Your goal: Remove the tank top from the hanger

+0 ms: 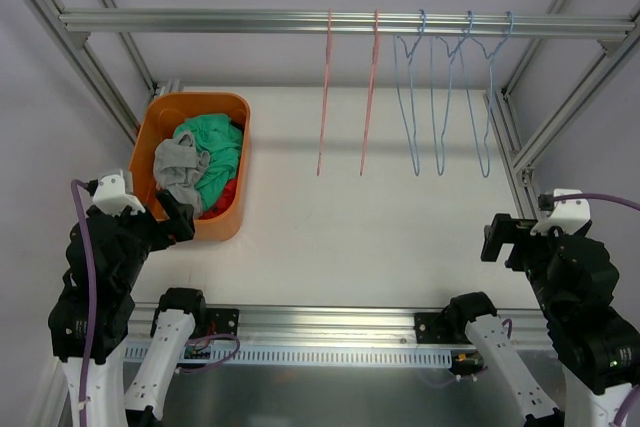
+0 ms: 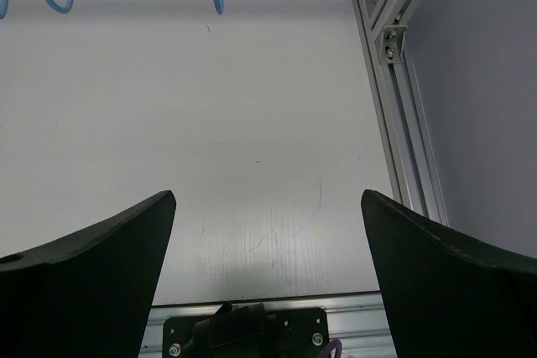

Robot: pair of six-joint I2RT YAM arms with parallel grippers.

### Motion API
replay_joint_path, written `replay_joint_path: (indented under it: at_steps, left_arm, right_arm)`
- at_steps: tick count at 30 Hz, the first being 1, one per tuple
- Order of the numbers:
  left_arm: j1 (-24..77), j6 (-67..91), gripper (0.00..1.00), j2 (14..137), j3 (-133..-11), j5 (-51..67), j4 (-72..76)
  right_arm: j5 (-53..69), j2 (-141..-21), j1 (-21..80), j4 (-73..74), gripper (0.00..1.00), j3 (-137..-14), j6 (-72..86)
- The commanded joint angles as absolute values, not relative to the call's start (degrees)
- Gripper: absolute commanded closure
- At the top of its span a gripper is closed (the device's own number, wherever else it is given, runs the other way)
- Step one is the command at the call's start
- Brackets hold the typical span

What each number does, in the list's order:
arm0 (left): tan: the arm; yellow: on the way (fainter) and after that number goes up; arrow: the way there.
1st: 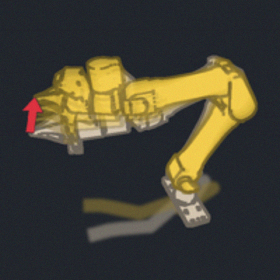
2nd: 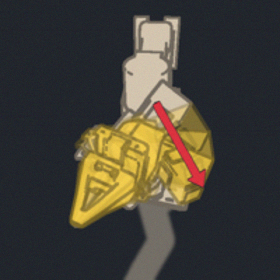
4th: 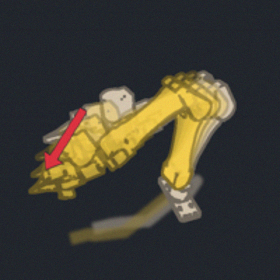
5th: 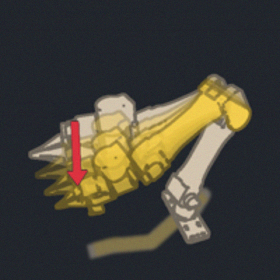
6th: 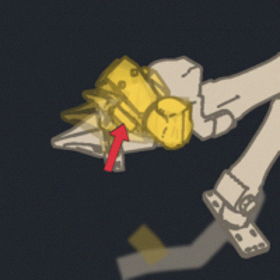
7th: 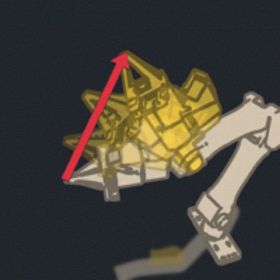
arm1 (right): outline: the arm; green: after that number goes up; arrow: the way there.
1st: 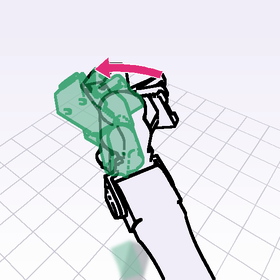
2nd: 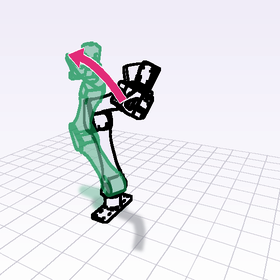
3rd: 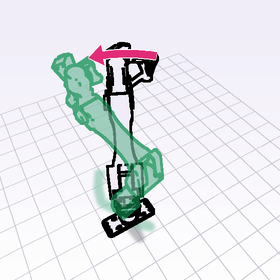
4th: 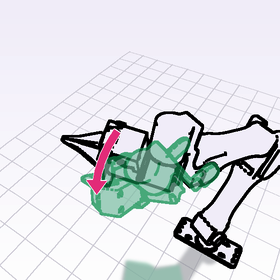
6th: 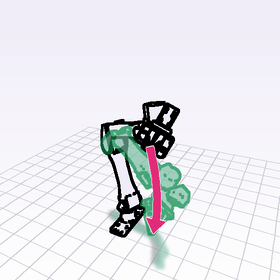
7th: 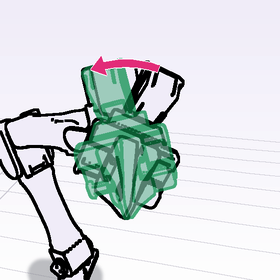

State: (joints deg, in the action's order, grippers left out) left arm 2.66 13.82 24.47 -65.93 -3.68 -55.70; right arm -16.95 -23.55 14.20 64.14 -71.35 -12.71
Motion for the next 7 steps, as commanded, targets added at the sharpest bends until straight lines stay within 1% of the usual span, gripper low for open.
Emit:
replay_joint_path:
  at_steps: [1,7]
  left_arm:
    - [2.99,13.27,0.01,24.79,-65.65,-3.69,-54.58]
    - [3.08,13.36,0.01,25.14,-65.13,-3.25,-54.32]
  right_arm:
    - [-18.20,-24.79,14.68,63.19,0.01,-71.81,-12.75]
    - [-18.02,-24.70,14.68,63.19,0.01,-71.11,-12.74]
